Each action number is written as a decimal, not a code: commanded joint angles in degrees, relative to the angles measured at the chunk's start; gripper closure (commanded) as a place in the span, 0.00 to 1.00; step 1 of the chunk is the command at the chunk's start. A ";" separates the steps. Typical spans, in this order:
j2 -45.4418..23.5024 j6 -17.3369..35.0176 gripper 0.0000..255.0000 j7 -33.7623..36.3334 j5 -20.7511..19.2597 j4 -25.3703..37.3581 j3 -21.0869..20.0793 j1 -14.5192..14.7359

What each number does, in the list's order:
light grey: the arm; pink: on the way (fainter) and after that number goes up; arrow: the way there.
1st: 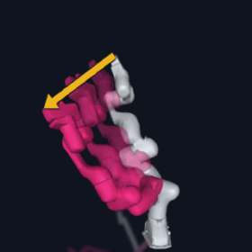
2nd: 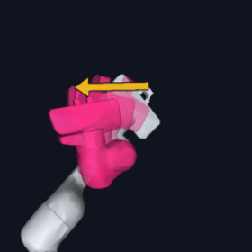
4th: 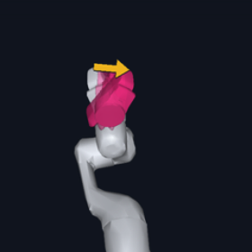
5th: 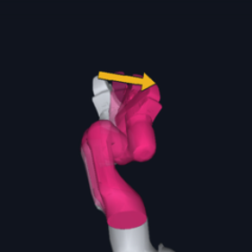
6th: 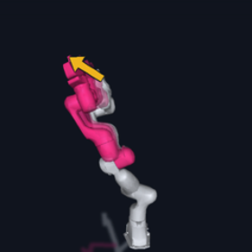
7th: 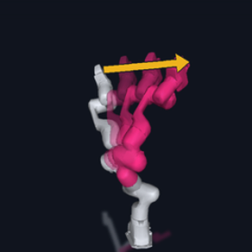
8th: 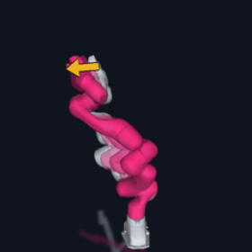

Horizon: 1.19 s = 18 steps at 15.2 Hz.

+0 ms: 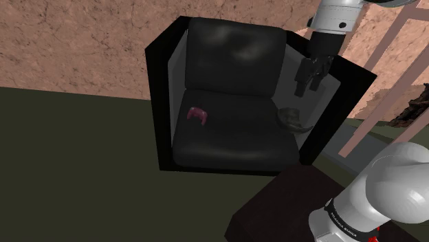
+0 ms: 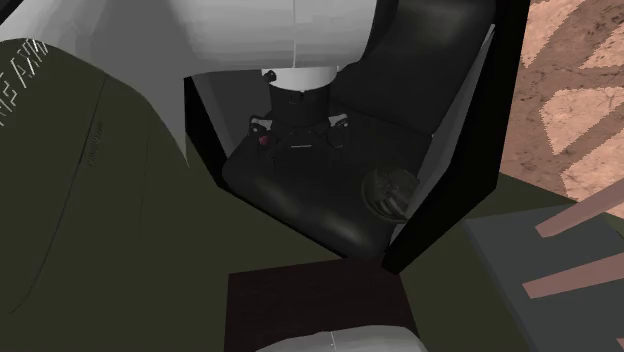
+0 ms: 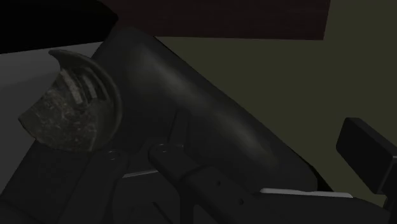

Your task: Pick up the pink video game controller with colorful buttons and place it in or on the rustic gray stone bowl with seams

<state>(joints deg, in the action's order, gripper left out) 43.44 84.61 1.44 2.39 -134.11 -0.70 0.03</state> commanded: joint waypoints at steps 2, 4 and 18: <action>-1.42 2.04 0.00 -0.33 -0.04 -0.32 -0.19 0.22; -4.43 6.05 0.00 -0.98 -0.12 -0.71 -0.57 0.64; -30.16 29.87 0.00 -4.15 -1.97 5.44 -3.59 2.96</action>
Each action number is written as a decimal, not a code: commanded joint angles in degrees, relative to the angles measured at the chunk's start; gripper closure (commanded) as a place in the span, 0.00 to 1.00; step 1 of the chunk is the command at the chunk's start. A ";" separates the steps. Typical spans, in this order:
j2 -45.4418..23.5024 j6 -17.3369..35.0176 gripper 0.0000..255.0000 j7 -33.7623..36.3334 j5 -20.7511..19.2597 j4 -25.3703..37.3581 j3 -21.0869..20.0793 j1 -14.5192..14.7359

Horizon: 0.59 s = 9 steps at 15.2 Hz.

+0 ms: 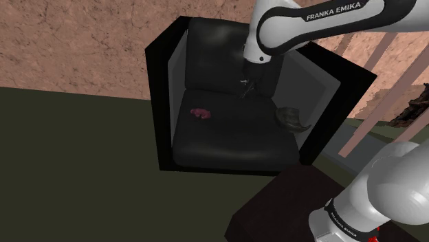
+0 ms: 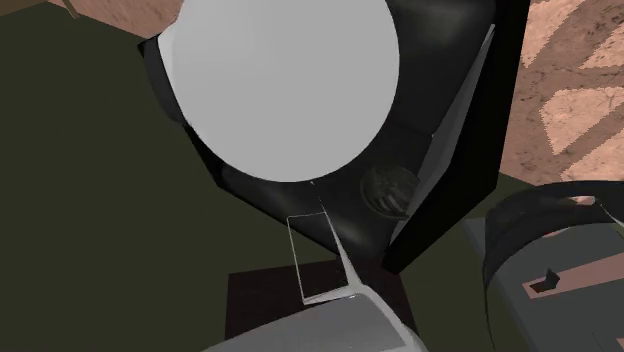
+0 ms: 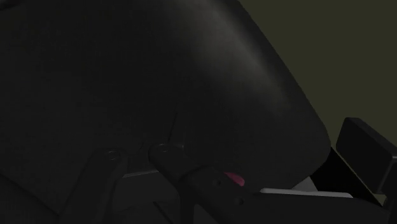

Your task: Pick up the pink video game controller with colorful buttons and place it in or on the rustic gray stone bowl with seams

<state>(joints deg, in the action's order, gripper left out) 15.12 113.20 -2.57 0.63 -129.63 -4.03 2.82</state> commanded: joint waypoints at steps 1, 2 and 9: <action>-3.85 2.59 0.00 -0.25 -0.50 1.97 -0.48 0.30; -5.87 3.82 0.00 -0.35 -0.81 3.05 -0.71 0.43; -20.19 10.57 0.00 -0.57 -3.71 12.60 -2.06 1.56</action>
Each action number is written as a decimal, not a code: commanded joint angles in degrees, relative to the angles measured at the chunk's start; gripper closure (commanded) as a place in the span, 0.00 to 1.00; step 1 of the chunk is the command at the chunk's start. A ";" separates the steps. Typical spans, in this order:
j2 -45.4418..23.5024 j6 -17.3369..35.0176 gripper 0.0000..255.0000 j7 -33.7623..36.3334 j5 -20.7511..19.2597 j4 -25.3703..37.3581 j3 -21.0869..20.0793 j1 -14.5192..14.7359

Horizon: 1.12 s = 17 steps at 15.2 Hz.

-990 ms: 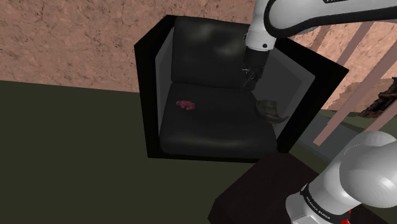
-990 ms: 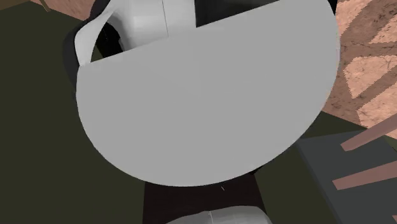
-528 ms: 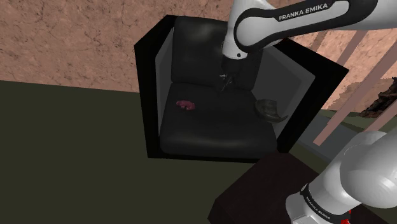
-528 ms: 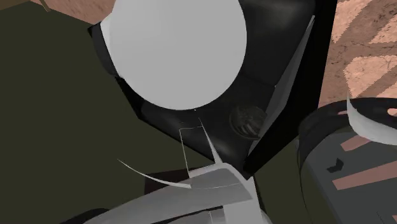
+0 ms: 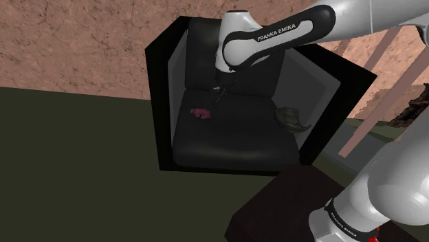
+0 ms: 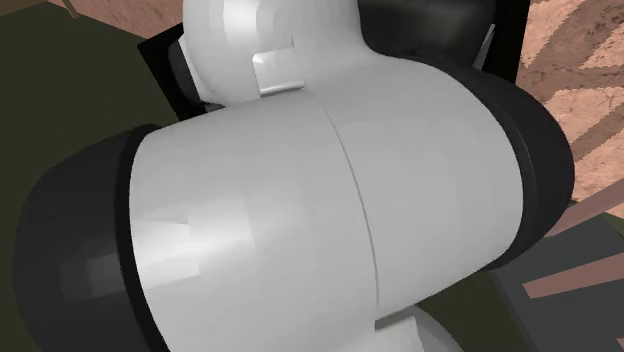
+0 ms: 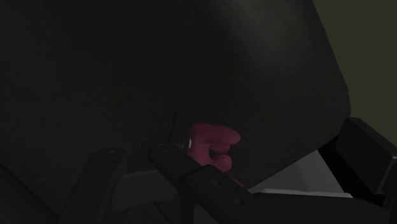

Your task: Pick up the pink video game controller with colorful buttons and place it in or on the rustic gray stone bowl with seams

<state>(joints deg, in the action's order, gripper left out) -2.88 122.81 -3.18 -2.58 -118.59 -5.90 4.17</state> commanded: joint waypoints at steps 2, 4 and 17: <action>-6.32 2.27 0.00 0.07 -1.52 4.93 -0.45 0.66; -10.48 3.28 0.00 0.08 -2.57 8.60 -0.63 1.20; -23.13 8.89 0.00 0.39 -5.53 16.76 -0.39 2.73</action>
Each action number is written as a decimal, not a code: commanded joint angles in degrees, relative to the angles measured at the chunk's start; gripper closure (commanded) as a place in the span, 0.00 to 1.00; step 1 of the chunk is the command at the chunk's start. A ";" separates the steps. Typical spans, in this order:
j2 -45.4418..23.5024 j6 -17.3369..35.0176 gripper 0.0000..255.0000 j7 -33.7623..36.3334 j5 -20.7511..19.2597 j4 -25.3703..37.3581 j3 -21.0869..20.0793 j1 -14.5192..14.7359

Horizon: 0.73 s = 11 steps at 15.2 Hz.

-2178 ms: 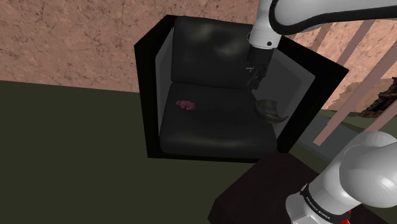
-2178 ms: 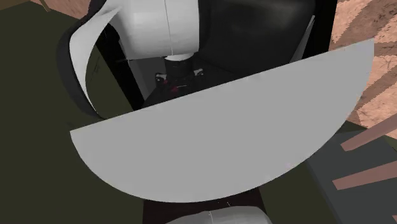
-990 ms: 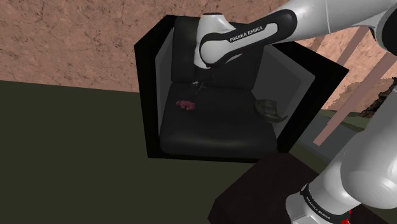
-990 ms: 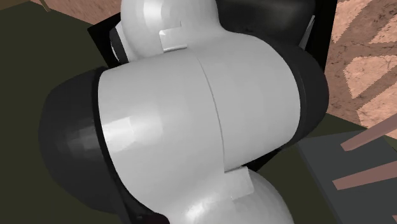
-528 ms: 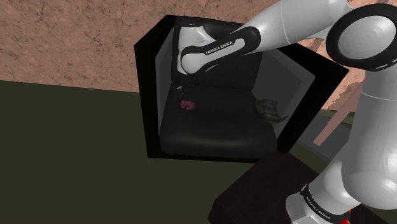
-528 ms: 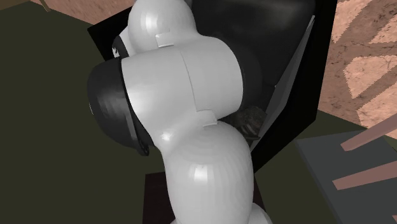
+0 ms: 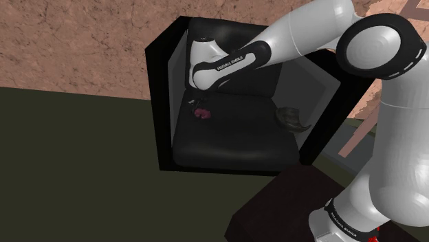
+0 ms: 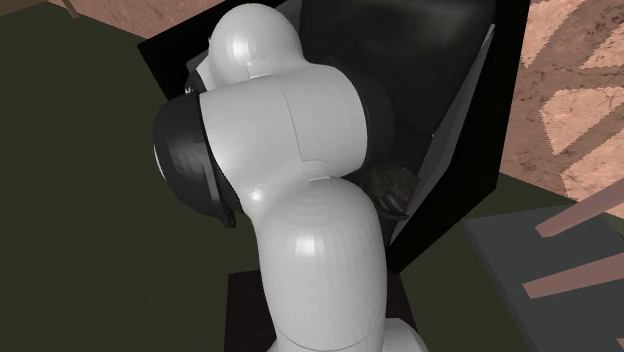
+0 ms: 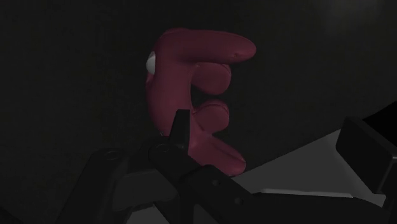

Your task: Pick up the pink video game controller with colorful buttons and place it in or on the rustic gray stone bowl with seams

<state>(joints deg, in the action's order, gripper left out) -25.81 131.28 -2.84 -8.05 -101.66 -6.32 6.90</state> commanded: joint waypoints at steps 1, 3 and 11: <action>-0.21 0.41 0.00 0.05 -0.06 -0.16 0.03 0.01; -0.21 0.41 0.00 0.05 -0.06 -0.16 0.03 0.01; -0.21 0.40 1.00 0.05 -0.06 -0.16 0.03 0.01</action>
<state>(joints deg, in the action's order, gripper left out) -26.02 131.68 -2.79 -8.11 -101.82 -6.28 6.91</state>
